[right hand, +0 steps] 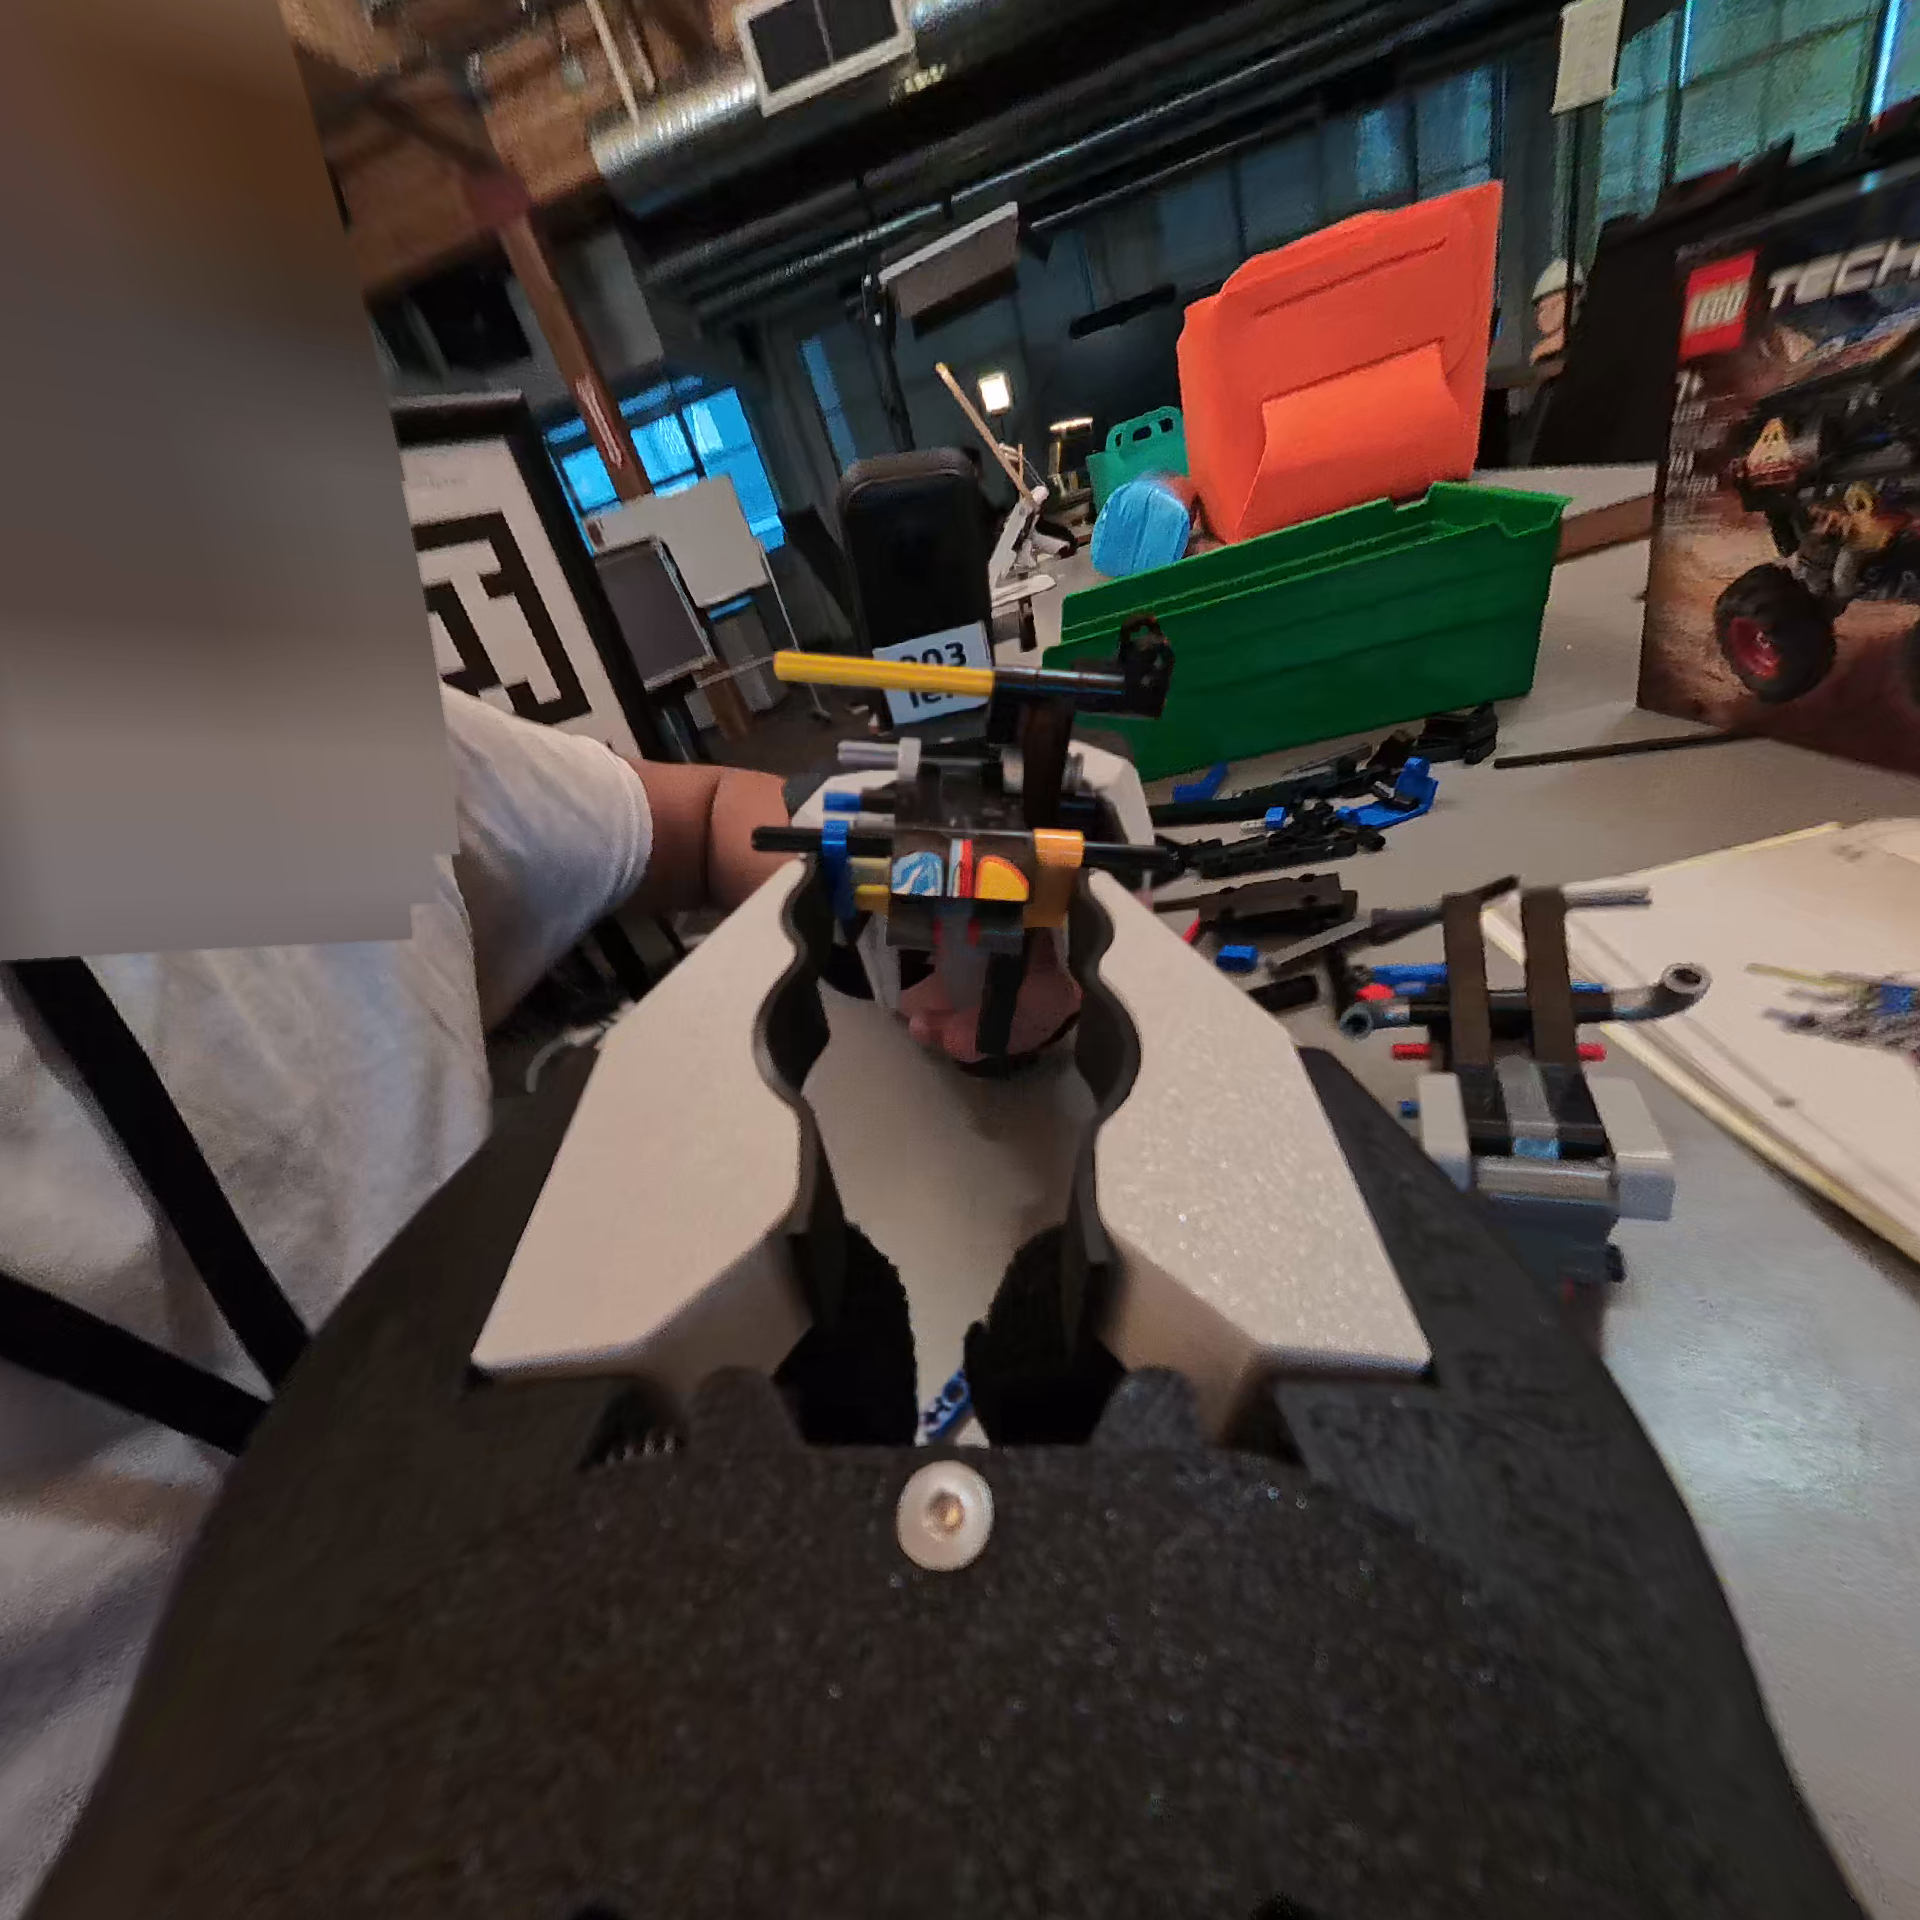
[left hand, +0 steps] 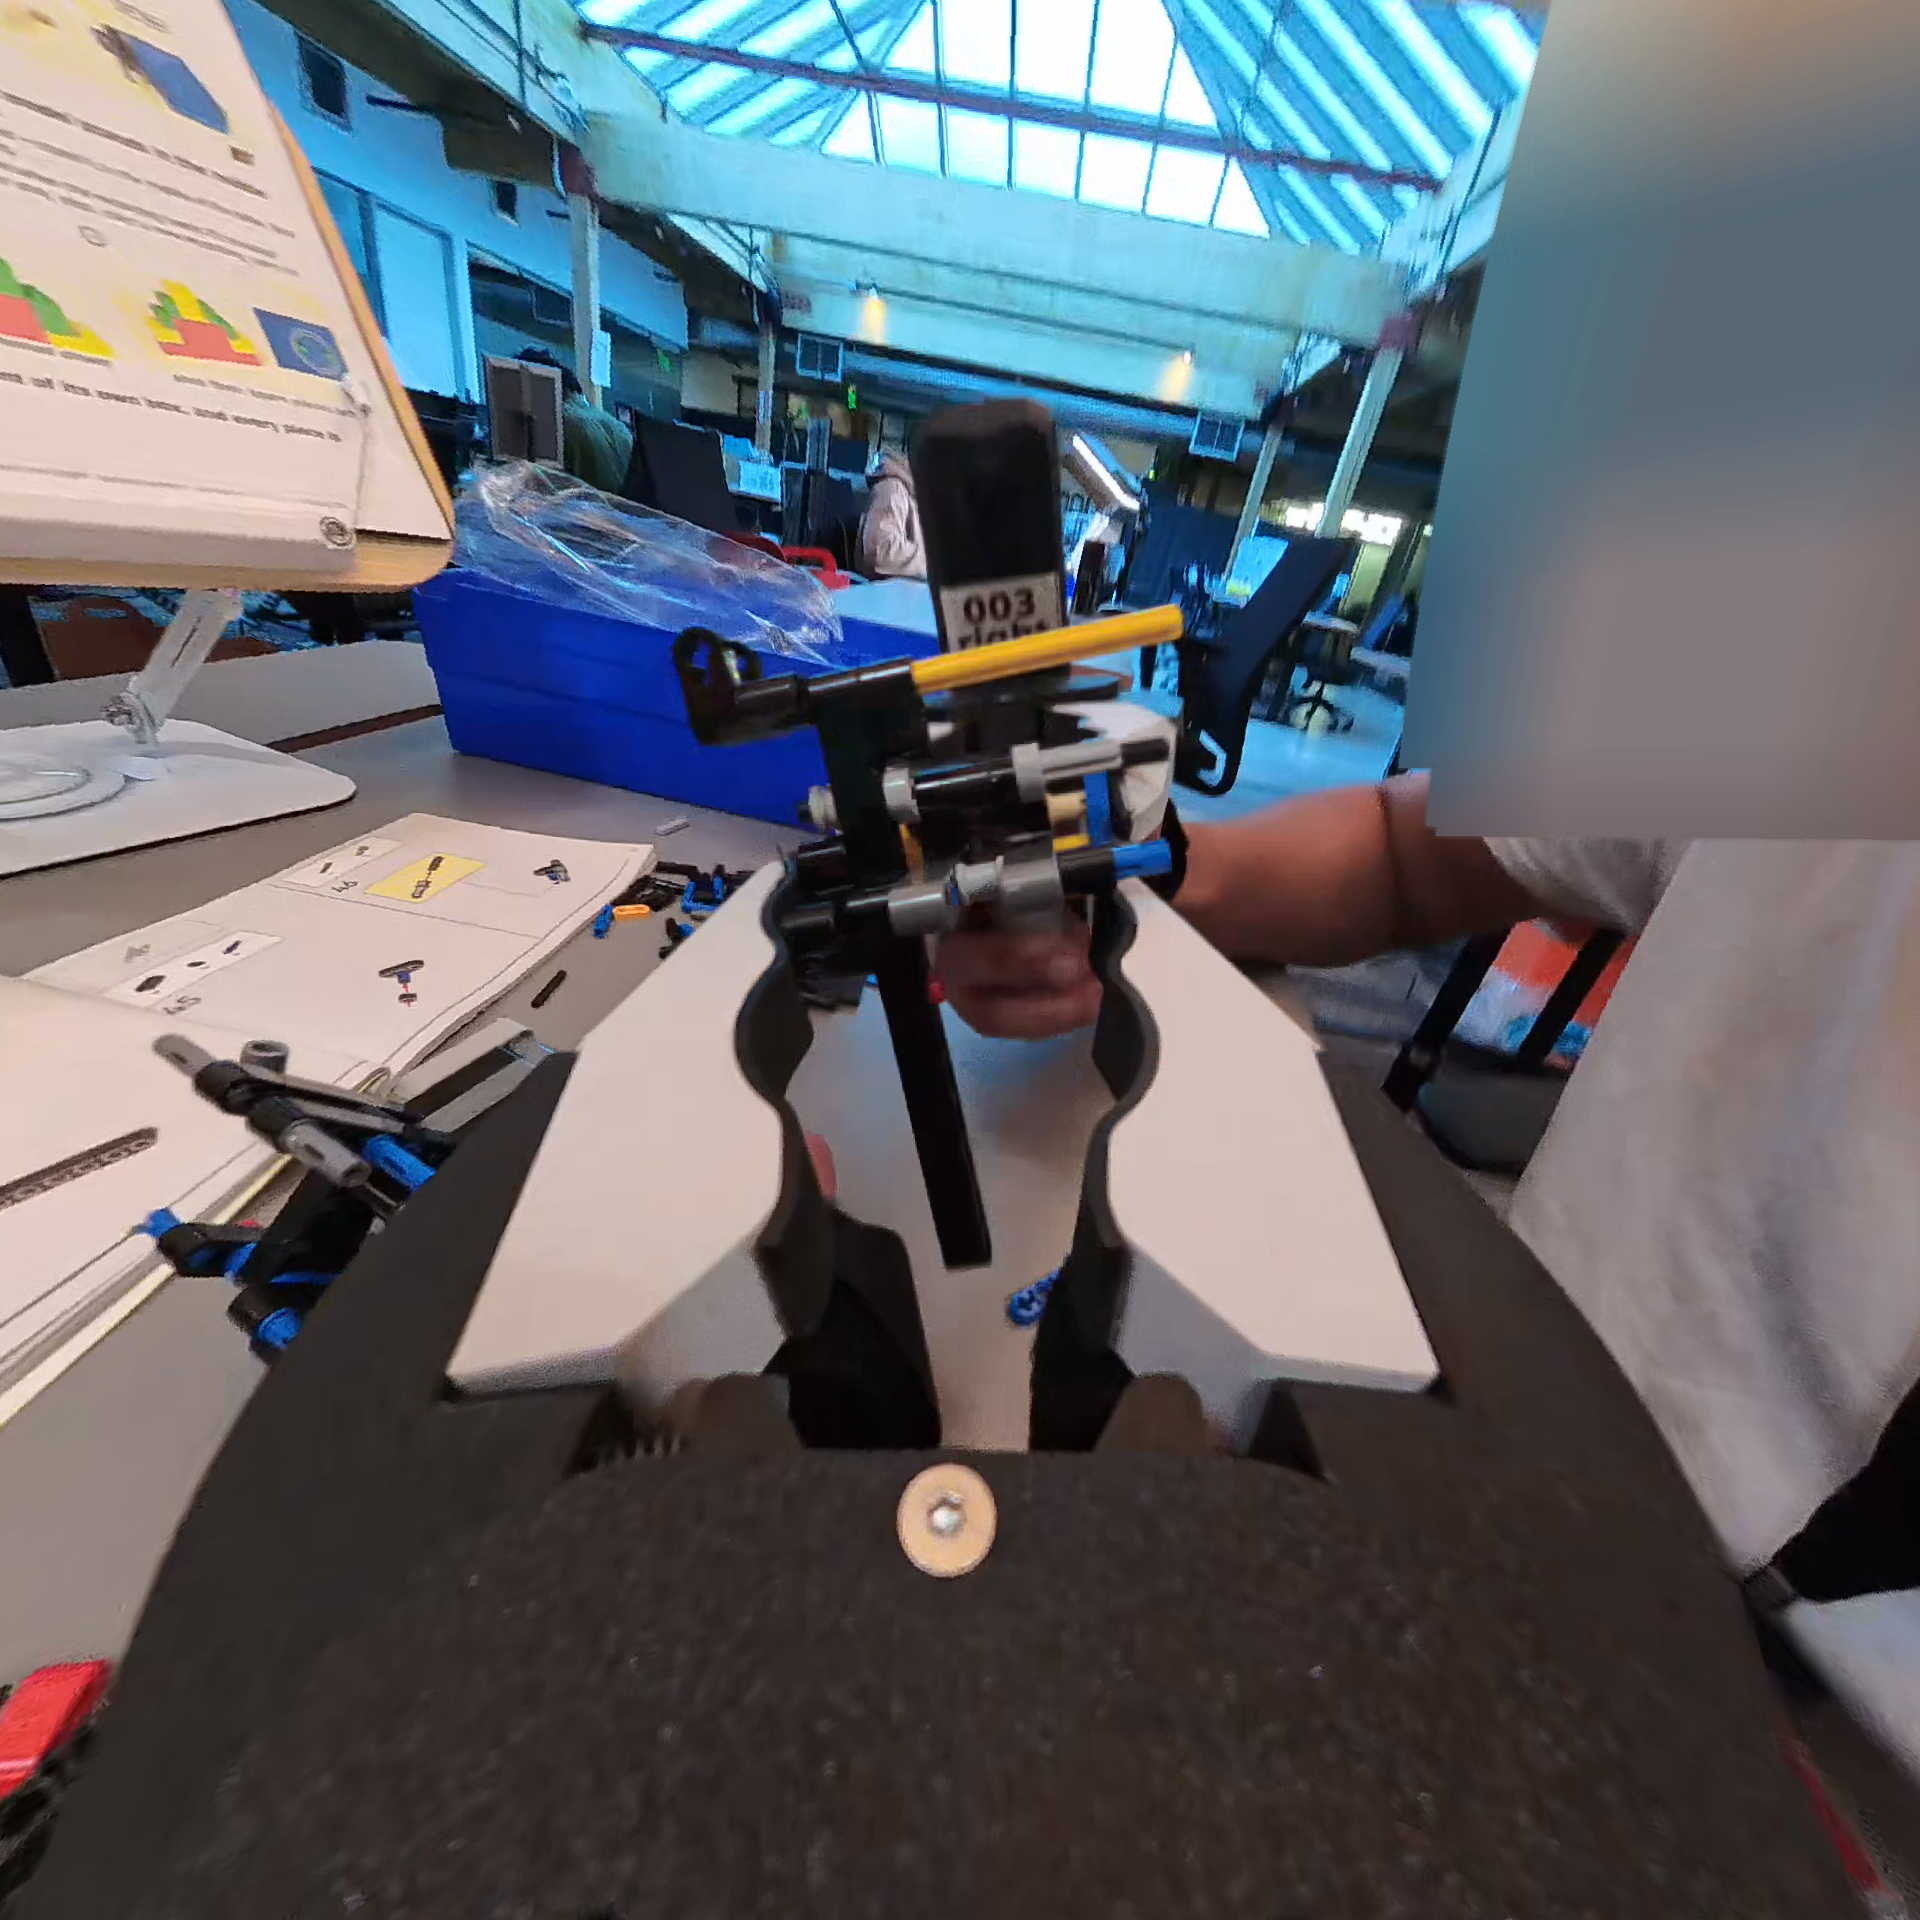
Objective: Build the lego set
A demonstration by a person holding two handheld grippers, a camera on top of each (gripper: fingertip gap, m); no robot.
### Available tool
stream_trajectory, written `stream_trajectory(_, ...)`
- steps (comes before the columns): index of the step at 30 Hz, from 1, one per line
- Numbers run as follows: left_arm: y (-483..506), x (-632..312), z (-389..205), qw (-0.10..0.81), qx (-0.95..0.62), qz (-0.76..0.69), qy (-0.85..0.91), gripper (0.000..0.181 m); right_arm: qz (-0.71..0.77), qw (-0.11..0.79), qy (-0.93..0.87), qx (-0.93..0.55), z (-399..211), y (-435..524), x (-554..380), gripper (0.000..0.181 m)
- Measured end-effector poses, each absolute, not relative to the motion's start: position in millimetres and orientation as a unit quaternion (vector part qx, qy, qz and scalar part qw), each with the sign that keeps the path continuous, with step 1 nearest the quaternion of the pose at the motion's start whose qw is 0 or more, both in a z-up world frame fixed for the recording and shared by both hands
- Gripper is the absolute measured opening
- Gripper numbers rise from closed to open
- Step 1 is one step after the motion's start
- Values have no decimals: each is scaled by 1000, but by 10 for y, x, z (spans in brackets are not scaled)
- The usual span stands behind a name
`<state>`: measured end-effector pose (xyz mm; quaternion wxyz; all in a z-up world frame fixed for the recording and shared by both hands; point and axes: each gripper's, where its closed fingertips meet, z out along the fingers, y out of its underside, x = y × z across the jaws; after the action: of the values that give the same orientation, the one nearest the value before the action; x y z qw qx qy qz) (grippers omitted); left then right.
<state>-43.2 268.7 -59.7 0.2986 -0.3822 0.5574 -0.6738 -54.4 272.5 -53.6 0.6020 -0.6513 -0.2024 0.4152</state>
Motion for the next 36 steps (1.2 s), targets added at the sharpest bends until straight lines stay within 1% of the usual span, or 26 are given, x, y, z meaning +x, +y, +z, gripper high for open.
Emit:
stream_trajectory(3, 2721, -438, -586, 275, -391, -696, 536, 47, 460, 580, -168, -650, -547, 2747, -544, 44)
stream_trajectory(9, 2779, -445, -508, 242, -397, -737, 491, 42, 500, 586, -125, -626, -514, 2796, -559, 44)
stream_trajectory(15, 2839, -421, -404, 236, -403, -773, 430, 41, 555, 604, -51, -570, -406, 2845, -560, 45)
stream_trajectory(22, 2795, -437, -393, 267, -385, -761, 449, 41, 535, 611, -80, -579, -408, 2805, -581, 44)
stream_trajectory(33, 2740, -455, -408, 254, -382, -765, 453, 41, 522, 593, -115, -602, -440, 2743, -614, 42)
stream_trajectory(36, 2774, -440, -424, 257, -386, -758, 458, 41, 512, 602, -112, -602, -443, 2773, -594, 44)
